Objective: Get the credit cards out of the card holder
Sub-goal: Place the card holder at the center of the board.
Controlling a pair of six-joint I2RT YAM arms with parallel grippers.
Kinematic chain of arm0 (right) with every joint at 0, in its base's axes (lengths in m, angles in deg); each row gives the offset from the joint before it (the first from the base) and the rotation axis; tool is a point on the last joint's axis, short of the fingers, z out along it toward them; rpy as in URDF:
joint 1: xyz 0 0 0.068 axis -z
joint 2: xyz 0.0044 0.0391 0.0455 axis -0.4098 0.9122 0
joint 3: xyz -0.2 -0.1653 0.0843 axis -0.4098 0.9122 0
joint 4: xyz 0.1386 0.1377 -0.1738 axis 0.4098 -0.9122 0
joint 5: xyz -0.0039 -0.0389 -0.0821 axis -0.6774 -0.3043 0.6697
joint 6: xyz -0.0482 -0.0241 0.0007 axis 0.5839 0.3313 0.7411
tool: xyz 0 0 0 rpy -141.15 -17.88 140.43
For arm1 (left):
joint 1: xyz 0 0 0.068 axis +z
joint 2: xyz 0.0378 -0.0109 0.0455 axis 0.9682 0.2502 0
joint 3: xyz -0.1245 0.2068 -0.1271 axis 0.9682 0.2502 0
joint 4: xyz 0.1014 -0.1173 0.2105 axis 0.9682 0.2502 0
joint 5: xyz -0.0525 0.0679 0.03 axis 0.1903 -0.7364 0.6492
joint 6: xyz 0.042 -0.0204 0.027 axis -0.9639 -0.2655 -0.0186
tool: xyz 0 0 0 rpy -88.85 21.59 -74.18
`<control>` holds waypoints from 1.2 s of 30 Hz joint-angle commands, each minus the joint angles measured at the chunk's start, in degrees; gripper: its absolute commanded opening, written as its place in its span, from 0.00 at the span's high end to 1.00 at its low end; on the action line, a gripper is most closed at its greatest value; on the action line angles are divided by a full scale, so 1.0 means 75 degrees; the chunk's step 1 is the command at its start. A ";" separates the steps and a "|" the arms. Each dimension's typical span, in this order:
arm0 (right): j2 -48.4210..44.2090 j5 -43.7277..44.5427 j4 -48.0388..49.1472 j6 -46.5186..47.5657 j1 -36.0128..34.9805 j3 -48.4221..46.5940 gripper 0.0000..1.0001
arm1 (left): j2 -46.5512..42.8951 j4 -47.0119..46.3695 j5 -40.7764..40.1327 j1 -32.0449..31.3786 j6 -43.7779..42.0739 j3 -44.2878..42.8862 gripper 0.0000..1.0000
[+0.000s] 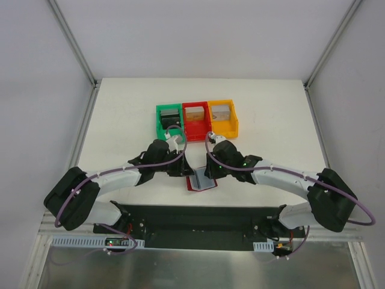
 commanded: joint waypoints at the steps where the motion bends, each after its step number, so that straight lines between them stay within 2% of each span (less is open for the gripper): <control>1: 0.0019 -0.0332 0.0378 0.0104 0.0100 0.0065 0.69 | -0.0129 0.0524 -0.0137 0.0106 -0.0202 -0.0262 0.60; 10: 0.0159 -0.0367 0.0448 0.0080 0.0123 0.0147 0.69 | -0.0878 0.1718 -0.0629 0.0211 -0.0296 -0.0203 0.52; 14: 0.0066 -0.0343 0.0425 0.0104 0.0193 0.0159 0.70 | -0.2060 0.3088 -0.1261 0.0258 -0.0355 -0.0063 0.43; 18: 0.0007 -0.0355 0.0425 0.0162 0.0322 0.0136 0.69 | -0.3279 0.3571 -0.1497 0.0258 -0.0109 0.0277 0.38; 22: 0.0112 -0.0390 0.0413 0.0197 0.0556 -0.0016 0.66 | -0.3715 0.3502 -0.1240 0.0165 0.0254 0.0371 0.40; 26: 0.0370 -0.0367 0.0390 0.0268 0.0615 -0.0321 0.66 | -0.3587 0.3105 -0.1157 -0.0373 0.0184 0.0184 0.43; 36: 0.1213 -0.0391 0.0460 0.0302 0.0615 -0.0919 0.67 | -0.2451 0.1124 -0.0712 -0.1019 0.0512 0.0347 0.48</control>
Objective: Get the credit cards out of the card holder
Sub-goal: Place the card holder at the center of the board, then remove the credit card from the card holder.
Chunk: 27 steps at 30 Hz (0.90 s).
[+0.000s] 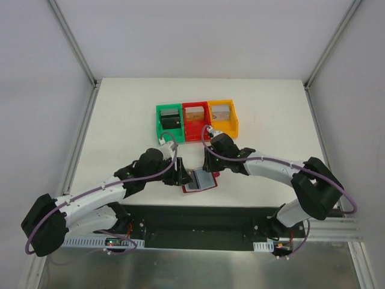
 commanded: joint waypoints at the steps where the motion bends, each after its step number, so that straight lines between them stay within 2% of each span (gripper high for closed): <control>1: 0.0275 0.0032 0.0160 0.0163 0.0012 -0.0473 0.67 | 0.0461 -0.1130 0.0258 -0.0130 0.0195 0.0126 0.48; 8: 0.0675 -0.0003 0.0312 0.0128 0.0071 -0.0345 0.67 | 0.1469 -0.1459 0.0259 -0.0130 0.0218 0.0243 0.59; 16: 0.0358 -0.0026 0.0523 0.0011 0.0223 0.0323 0.68 | 0.2172 -0.0850 -0.0502 -0.0107 0.0464 0.0314 0.74; 27: -0.0274 -0.0120 0.1108 -0.0399 0.0223 0.1494 0.68 | 0.3168 -0.0463 -0.1054 0.0069 0.0066 -0.0318 0.77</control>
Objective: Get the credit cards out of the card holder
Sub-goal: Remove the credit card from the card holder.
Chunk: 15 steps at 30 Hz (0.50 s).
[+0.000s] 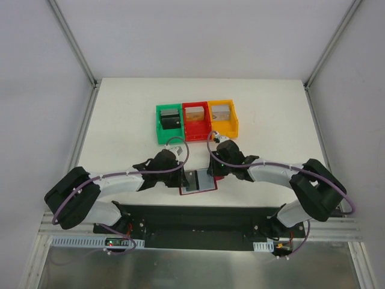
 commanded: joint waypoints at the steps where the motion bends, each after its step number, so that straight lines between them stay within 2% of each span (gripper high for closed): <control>1: -0.0429 -0.0053 0.0051 -0.0300 0.0016 0.0644 0.68 | 0.0572 0.0324 -0.0436 0.0145 -0.0327 -0.0470 0.77; 6: -0.0933 0.0076 -0.0042 -0.0359 0.0016 0.0891 0.68 | 0.0480 0.0359 -0.0401 0.0157 -0.0410 -0.0647 0.76; 15: -0.2022 0.0252 -0.1026 -0.0183 0.0028 0.0341 0.66 | -0.0925 0.0698 -0.0448 0.0157 -0.0340 -0.0225 0.69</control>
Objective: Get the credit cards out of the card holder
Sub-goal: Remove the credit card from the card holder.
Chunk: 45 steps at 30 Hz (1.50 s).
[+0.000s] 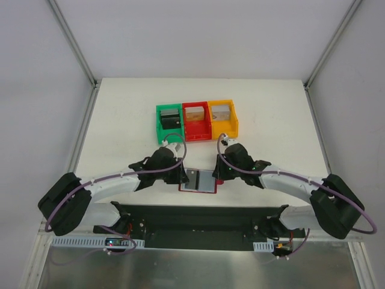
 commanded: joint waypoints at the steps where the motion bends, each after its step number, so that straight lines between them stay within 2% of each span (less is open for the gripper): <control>1: -0.0624 0.0170 -0.0700 0.0079 0.0007 -0.0571 0.66 | -0.0854 0.0407 -0.0220 0.0093 -0.0124 0.0174 0.69; 7: -0.0474 -0.0684 -0.0409 -0.0131 -0.0179 -0.1029 0.66 | -0.1453 0.0490 -0.0408 0.0104 -0.0229 0.0140 0.67; 11: 0.0065 -0.0861 -0.0162 -0.0354 -0.0519 -0.1240 0.64 | -0.1114 0.0455 -0.0303 0.0104 -0.0475 -0.0129 0.69; 14: 0.0475 -0.0955 0.0294 -0.0611 -0.0625 -0.1311 0.58 | -0.0821 0.0408 -0.0314 0.0104 -0.0522 -0.0212 0.72; 22: 0.0910 -0.0850 0.1607 -0.1385 -0.0766 -0.0760 0.50 | -0.0539 0.0092 -0.0338 0.0104 -0.0522 -0.0107 0.74; 45: 0.1297 -0.0744 0.1279 -0.1292 -0.0614 -0.0631 0.51 | 0.0527 -0.0365 -0.0209 0.0093 -0.0452 -0.0119 0.77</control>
